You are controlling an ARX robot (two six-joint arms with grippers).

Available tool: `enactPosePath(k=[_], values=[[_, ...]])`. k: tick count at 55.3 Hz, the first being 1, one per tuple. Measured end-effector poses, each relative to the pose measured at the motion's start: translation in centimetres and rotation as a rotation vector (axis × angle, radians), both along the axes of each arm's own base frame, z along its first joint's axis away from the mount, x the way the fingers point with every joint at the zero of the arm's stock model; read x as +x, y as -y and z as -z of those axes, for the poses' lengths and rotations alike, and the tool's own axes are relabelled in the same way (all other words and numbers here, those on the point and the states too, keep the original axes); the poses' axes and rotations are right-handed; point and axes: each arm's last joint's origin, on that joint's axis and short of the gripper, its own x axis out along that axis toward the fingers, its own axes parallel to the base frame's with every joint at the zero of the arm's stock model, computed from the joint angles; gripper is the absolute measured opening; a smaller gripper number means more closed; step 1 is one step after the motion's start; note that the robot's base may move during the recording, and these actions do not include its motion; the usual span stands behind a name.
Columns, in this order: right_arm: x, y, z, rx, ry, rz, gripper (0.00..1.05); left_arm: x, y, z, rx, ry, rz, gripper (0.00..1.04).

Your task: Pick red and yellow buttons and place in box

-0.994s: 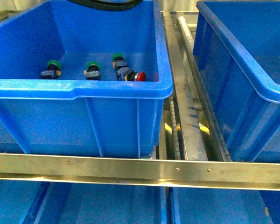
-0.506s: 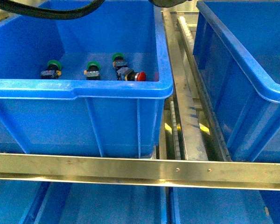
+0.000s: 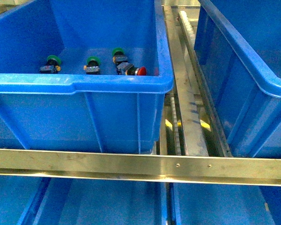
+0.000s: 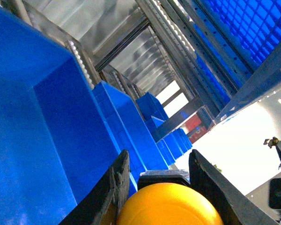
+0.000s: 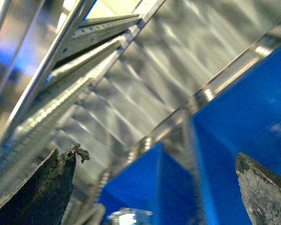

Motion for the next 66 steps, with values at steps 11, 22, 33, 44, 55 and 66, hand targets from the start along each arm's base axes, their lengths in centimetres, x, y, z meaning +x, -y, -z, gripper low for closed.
enactPosePath(k=[11,22,33,44,55,66], values=[[1.0,-1.8,1.2,0.319,-0.004,-0.138,0.99,-0.5,0.3,-1.0,-0.017,0.028,-0.012,0.31],[1.7,-2.9,2.2,0.436,-0.022,-0.185,0.99,-0.8,0.5,-1.6,-0.028,0.039,-0.015,0.31],[1.9,-3.1,2.4,0.465,-0.02,-0.196,0.99,-1.3,0.8,-1.9,-0.034,0.046,-0.009,0.31],[1.9,-3.0,2.4,0.474,-0.016,-0.197,0.99,-1.5,0.8,-2.1,-0.048,0.052,-0.019,0.31],[1.8,-3.0,2.3,0.483,-0.005,-0.201,0.99,-1.8,1.1,-2.3,-0.071,0.06,-0.015,0.31],[1.7,-3.3,2.1,0.485,0.004,-0.213,0.99,-1.9,1.6,-1.8,-0.067,0.046,-0.008,0.31]])
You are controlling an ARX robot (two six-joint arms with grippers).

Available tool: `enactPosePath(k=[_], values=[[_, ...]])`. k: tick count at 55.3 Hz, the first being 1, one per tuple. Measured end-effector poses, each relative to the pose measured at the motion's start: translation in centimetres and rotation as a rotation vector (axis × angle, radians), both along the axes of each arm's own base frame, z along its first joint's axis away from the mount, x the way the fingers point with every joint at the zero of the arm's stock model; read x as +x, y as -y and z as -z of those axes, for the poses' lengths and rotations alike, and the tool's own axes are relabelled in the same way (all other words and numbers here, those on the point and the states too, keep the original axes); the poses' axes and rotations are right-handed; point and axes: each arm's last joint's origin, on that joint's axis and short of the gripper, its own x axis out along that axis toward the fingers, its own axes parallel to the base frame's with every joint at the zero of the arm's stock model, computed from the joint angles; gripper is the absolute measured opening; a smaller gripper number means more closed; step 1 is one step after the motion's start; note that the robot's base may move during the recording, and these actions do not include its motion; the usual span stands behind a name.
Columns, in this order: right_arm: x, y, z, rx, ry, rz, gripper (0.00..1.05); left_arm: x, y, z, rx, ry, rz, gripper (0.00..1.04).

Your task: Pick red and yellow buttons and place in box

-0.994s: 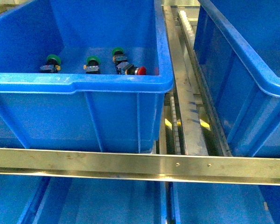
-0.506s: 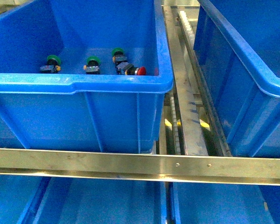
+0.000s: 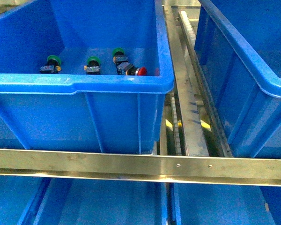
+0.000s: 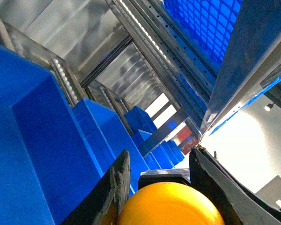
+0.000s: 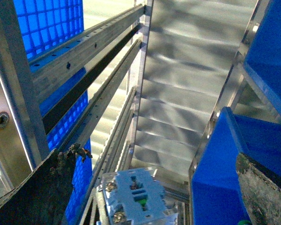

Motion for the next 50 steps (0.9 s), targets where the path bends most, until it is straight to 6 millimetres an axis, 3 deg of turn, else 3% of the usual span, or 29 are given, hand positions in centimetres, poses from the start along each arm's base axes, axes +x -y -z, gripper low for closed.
enactPosePath(k=[37,50], values=[[0.2,-0.4,0.0,0.003,-0.003,-0.005,0.99,0.4,0.7,1.3,0.02,-0.036,0.001,0.31],[0.4,0.0,0.2,-0.003,-0.026,0.012,0.6,0.8,1.1,2.2,0.012,-0.071,0.008,0.31]])
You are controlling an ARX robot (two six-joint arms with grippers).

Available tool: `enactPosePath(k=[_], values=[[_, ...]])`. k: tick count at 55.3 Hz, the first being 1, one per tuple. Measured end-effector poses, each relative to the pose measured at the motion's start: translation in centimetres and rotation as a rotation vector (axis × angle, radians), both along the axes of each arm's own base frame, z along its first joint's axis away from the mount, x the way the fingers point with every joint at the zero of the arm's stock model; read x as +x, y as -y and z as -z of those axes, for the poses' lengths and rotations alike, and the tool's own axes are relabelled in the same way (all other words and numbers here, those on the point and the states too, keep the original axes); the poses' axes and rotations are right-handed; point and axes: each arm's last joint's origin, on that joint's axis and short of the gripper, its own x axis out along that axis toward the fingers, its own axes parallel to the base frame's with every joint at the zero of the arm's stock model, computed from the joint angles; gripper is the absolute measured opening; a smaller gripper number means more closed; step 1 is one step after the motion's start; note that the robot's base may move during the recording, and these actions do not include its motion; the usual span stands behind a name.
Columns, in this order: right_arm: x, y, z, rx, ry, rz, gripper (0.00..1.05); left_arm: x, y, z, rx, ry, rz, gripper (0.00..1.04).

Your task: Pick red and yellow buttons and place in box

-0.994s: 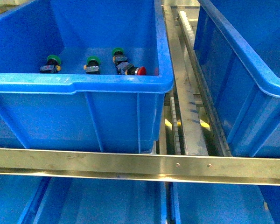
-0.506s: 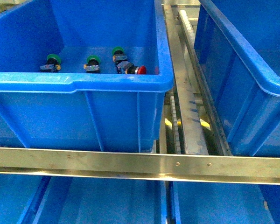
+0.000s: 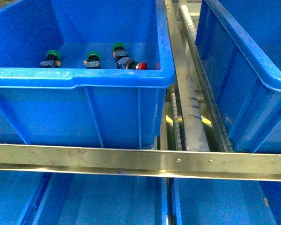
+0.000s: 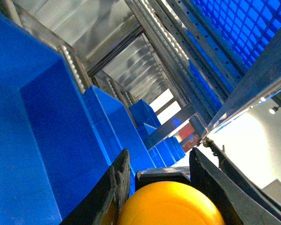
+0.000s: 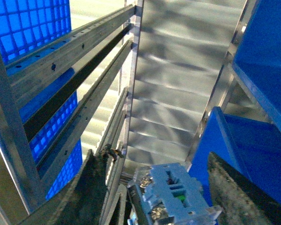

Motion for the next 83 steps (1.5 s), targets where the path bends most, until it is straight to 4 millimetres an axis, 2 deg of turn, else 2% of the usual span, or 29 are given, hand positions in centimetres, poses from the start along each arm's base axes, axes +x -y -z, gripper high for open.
enactPosePath(k=[8,12,53,65,68,70,83], values=[[0.1,0.4,0.1,0.005,-0.006,0.005,0.36,0.0,0.3,-0.4,-0.019,-0.004,0.006,0.31],[0.1,0.5,0.1,0.009,-0.007,0.003,0.32,0.2,0.4,-0.4,-0.04,-0.036,0.015,0.31],[0.4,2.2,0.7,0.007,-0.036,0.043,0.31,0.8,1.8,-0.1,-0.034,-0.064,0.024,0.31],[0.3,2.4,0.7,-0.011,-0.038,0.069,0.3,0.6,2.0,-0.1,0.027,0.031,-0.015,0.86],[0.3,2.4,0.7,-0.012,-0.038,0.068,0.3,0.6,2.0,-0.1,0.029,0.036,-0.017,0.95],[0.3,2.4,0.7,-0.013,-0.038,0.068,0.3,0.6,2.0,-0.1,0.031,0.04,-0.019,0.99],[0.6,2.4,0.9,-0.025,-0.05,0.071,0.3,0.3,1.8,-0.9,0.013,0.072,-0.033,0.97]])
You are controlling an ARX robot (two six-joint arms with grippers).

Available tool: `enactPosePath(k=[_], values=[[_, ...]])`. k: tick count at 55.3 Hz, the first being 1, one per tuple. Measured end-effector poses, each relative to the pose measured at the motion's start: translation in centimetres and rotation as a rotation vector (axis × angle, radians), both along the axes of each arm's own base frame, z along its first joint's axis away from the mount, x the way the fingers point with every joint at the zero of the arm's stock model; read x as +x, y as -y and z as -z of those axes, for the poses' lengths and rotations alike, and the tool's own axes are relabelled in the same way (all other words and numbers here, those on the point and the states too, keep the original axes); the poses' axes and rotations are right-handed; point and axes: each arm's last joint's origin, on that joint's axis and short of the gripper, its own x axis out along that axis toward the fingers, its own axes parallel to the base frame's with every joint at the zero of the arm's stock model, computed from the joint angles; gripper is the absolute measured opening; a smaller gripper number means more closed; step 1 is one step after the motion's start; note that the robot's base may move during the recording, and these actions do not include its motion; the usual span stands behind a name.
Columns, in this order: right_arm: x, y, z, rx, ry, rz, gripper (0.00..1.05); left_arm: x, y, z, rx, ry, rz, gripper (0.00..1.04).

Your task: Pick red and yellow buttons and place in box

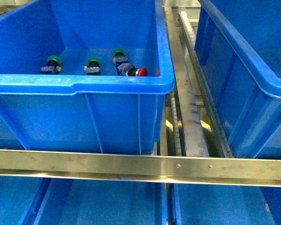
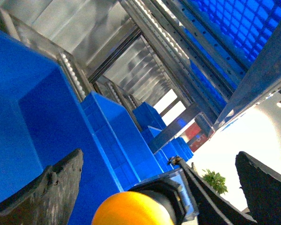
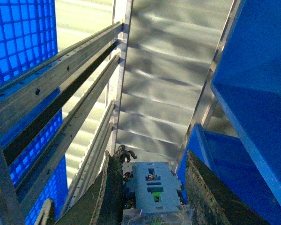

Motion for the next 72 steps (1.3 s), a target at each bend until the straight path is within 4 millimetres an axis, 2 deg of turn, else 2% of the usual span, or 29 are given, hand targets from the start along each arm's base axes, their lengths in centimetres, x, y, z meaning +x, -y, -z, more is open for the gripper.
enactPosePath(k=[16,23,26,30,41,55,57,60,64,68,72], values=[[1.1,0.7,1.2,-0.05,-0.063,0.031,0.3,-1.2,-1.4,-2.1,-0.083,0.08,-0.046,0.97],[1.4,1.2,1.6,-0.078,-0.089,0.048,0.3,-2.1,-3.1,-2.9,-0.085,0.108,-0.097,0.97],[1.4,1.3,1.7,-0.085,-0.097,0.052,0.3,-2.6,-4.2,-3.3,-0.078,0.122,-0.127,0.97],[1.5,1.3,1.7,-0.107,-0.103,0.054,0.3,-3.9,-7.0,-3.9,-0.035,0.139,-0.204,0.97],[1.6,1.0,1.5,-0.146,-0.113,0.047,0.3,-7.2,-12.5,-4.3,0.008,0.154,-0.361,0.97],[1.7,0.7,1.5,-0.196,-0.136,0.041,0.3,-11.9,-16.8,-2.7,0.063,0.137,-0.468,0.97],[1.7,0.7,1.5,-0.202,-0.142,0.048,0.3,-12.7,-17.2,-2.5,0.086,0.125,-0.532,0.96],[1.7,0.5,1.4,-0.216,-0.147,0.05,0.3,-14.5,-18.9,-1.7,0.366,0.01,-0.825,0.81],[1.7,0.2,1.3,-0.231,-0.15,0.046,0.3,-16.5,-21.6,1.2,0.651,-0.024,-1.006,0.69],[1.6,0.2,1.2,-0.239,-0.15,0.054,0.3,-18.5,-23.9,4.4,0.811,-0.026,-1.044,0.56],[1.4,0.2,1.0,-0.249,-0.151,0.067,0.3,-19.9,-25.5,6.7,0.87,-0.016,-1.035,0.46]])
